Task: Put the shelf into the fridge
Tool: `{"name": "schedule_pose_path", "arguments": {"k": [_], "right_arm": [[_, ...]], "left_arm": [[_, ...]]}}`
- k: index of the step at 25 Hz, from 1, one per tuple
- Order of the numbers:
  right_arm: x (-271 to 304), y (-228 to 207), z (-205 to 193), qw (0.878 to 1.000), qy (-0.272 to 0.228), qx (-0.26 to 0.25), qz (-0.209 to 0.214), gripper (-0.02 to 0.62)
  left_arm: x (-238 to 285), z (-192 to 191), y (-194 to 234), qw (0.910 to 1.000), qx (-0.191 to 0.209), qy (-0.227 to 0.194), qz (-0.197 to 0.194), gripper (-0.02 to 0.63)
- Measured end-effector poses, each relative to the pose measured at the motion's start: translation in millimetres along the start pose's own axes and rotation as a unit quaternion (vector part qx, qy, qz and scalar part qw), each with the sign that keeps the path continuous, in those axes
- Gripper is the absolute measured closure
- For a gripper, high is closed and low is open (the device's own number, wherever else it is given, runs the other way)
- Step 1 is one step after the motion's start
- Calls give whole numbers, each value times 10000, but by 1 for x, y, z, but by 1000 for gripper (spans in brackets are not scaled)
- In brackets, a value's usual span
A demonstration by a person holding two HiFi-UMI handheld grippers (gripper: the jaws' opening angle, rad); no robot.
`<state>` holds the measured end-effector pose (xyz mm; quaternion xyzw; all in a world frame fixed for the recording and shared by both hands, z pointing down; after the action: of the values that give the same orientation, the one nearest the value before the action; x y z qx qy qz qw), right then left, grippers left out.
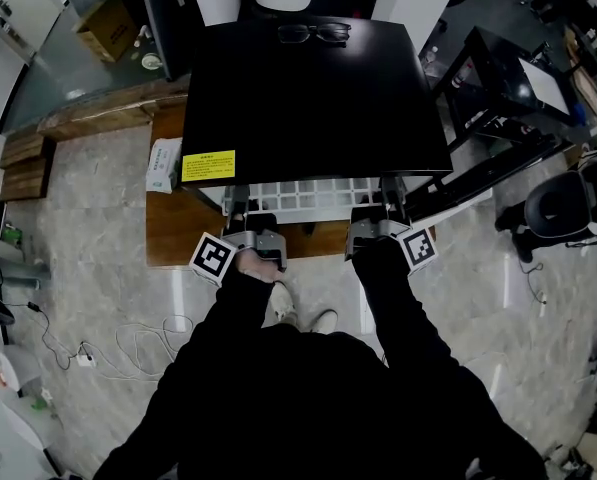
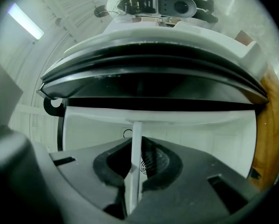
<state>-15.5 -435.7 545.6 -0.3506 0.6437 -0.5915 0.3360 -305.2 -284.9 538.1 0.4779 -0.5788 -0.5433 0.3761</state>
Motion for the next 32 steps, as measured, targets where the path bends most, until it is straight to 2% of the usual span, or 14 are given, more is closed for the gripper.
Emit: {"name": "schedule_pose_path", "arguments": {"k": [24,29,32], "right_arm": [[60,2,0,9995,-267,-92,159,565],[55,3,-3,9994,44,-297,194,557],[35,7,-14,9974,426,-524,256,517]], "left_arm": [[56,13,6,9990,288,-333,-53,568],[53,10,2,9984,467,-118,-281,556],[35,0,-4,9977,540,140,-395,544]]}}
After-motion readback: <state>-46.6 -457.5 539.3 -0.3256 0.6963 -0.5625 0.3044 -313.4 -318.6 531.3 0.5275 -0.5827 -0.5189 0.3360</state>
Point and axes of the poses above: the fingertips, and each gripper's own axes: x forward along the fingers, y to its left, z out of its top, the point moved 3 cm from there along -x, backward along the fingers, and after that the axes turned 3 degrees about y, right-handed, at the moved point
